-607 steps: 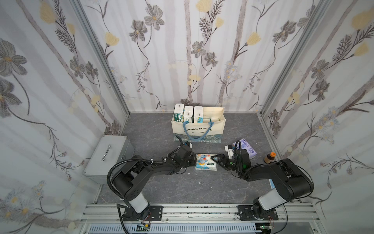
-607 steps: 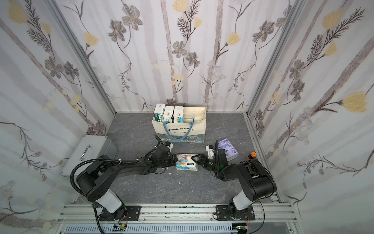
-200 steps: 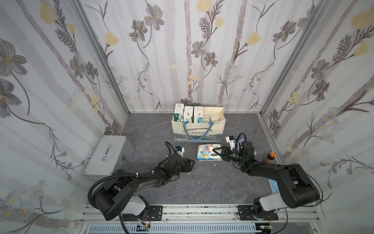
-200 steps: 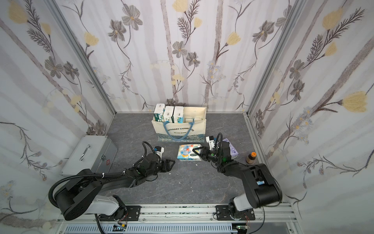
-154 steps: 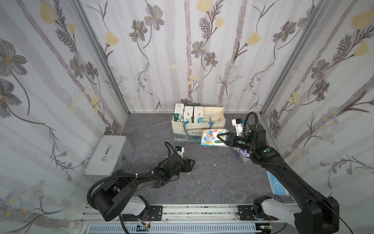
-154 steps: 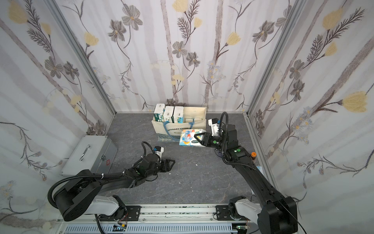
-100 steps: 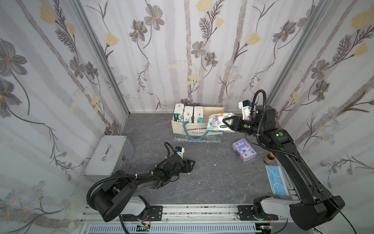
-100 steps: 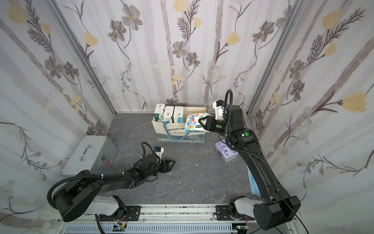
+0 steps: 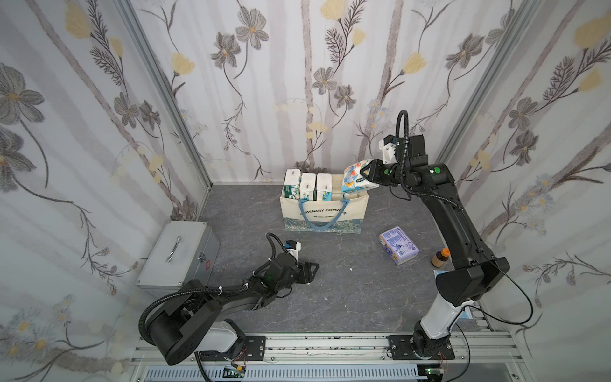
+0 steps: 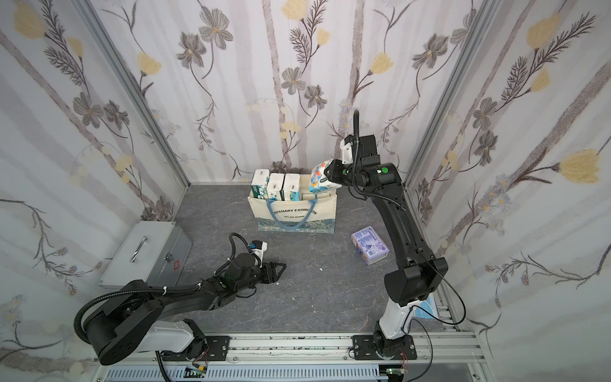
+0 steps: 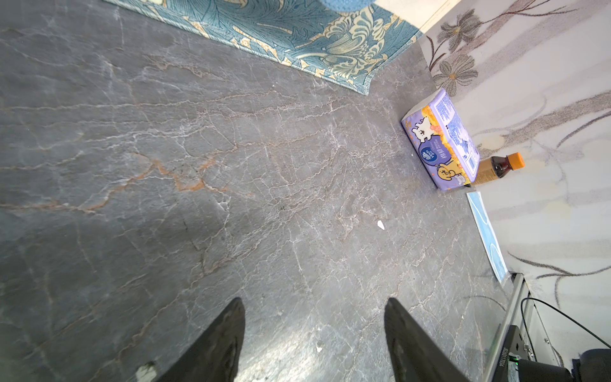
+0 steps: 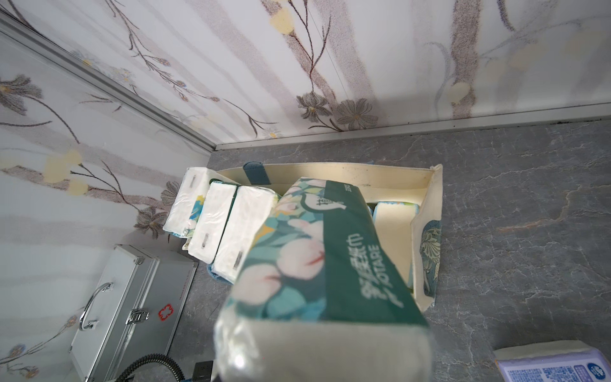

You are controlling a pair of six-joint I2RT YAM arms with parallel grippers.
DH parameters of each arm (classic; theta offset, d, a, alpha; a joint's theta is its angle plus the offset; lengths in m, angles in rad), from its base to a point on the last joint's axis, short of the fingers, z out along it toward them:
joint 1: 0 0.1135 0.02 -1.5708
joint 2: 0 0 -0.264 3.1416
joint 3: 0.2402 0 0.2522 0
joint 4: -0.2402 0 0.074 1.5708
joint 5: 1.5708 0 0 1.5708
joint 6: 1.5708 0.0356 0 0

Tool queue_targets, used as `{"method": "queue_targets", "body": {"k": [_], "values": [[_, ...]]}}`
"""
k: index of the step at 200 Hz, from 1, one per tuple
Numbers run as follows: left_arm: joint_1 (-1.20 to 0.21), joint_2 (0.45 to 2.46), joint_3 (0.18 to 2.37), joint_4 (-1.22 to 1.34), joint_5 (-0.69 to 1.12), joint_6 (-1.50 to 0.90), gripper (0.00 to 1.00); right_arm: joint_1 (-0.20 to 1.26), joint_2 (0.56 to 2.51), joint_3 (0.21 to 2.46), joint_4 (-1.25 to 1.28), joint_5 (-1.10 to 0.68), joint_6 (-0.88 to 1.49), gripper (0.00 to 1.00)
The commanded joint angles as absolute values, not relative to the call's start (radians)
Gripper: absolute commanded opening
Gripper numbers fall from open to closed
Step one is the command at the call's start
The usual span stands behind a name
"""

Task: Put tissues into the canvas bag
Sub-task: Place the pack of facial tissues in the canvas bag.

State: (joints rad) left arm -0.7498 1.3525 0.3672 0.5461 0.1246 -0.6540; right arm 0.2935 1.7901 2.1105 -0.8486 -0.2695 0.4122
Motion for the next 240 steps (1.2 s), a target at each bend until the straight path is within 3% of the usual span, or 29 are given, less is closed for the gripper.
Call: {"method": "queue_targets", "body": {"k": [1,148,195,226,240], "values": [[-0.749,1.346,0.362,0.584,0.123,-0.654,0.68,0.296,1.847,2.192,-0.924,-0.253,0.374,0.35],[-0.749,1.313,0.346,0.576,0.107,-0.653,0.69,0.365,2.160,2.417,-1.052,-0.339,0.401,0.38],[-0.749,1.301,0.339,0.575,0.101,-0.653,0.69,0.368,2.208,2.464,-1.046,-0.390,0.433,0.48],[-0.748,1.302,0.340,0.575,0.101,-0.653,0.70,0.365,2.225,2.472,-1.009,-0.470,0.464,0.67],[-0.747,1.300,0.338,0.575,0.101,-0.653,0.70,0.364,2.229,2.473,-0.995,-0.491,0.470,0.70]]}}
